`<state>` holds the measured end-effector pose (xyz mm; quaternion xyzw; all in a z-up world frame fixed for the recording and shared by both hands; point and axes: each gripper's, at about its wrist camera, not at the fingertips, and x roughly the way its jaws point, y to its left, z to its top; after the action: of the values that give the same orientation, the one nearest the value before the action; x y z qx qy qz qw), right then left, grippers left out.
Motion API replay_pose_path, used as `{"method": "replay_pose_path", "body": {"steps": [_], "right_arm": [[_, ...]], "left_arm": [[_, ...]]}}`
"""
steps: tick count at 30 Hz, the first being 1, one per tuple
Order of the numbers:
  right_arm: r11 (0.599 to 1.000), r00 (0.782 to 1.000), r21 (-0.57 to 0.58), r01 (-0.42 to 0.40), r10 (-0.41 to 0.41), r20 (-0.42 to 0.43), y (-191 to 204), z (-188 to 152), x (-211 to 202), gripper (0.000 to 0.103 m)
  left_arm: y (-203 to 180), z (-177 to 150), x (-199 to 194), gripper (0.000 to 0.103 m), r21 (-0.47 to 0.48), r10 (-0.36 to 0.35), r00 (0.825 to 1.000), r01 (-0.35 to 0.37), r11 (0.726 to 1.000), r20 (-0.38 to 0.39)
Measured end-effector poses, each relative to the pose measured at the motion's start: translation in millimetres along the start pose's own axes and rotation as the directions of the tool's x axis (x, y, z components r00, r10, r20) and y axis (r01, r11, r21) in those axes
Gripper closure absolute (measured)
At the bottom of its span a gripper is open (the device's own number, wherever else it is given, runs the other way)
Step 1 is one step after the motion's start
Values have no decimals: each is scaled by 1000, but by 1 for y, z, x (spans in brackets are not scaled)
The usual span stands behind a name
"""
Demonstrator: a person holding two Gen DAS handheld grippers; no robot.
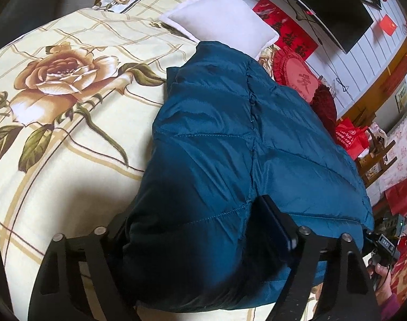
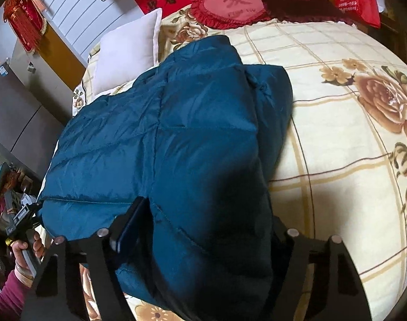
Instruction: Fold large clothes
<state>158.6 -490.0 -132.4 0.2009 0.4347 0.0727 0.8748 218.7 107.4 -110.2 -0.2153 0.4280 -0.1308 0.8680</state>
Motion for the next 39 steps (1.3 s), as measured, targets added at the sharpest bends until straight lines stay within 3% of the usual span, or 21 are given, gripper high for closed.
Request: {"method": "replay_pose_path", "body": {"steps": [11,16,21,26,29,35,37,39], "right_arm": [[1000,1000,17,-14,14,6,1,-2,-20,47],[999,999,29,-24,23,22,9,-4,-36,53],[999,999,7,-42,42,8,22,-9,-60,57],[998,998,-20,-67,66,-10,36,-29,-91,57],[997,997,-32,-73,72,-22,41,-46,-109,57],[992,991,7,-123,123,-49,39,-96,-138,57],[994,992,9,-110,110,-58,38,-108,-140,57],[999,997,-7,-35,34,-67,35,-118,-135,52]], "left_arm": [[-5,0,-12,53,11,1,1000,-1,1000,14],[-3,2,-21,70,-9,-41,999,41,999,6],[-1,-6,-42,74,-45,-66,997,64,997,-42],[-19,-24,-80,75,27,-61,995,63,998,-75],[-25,-40,-107,75,84,-60,993,69,994,-103],[-10,-74,-146,75,89,-53,988,66,994,-143],[-4,-82,-150,75,89,-30,989,43,995,-148],[4,-91,-148,73,77,-2,989,14,997,-147]]}}
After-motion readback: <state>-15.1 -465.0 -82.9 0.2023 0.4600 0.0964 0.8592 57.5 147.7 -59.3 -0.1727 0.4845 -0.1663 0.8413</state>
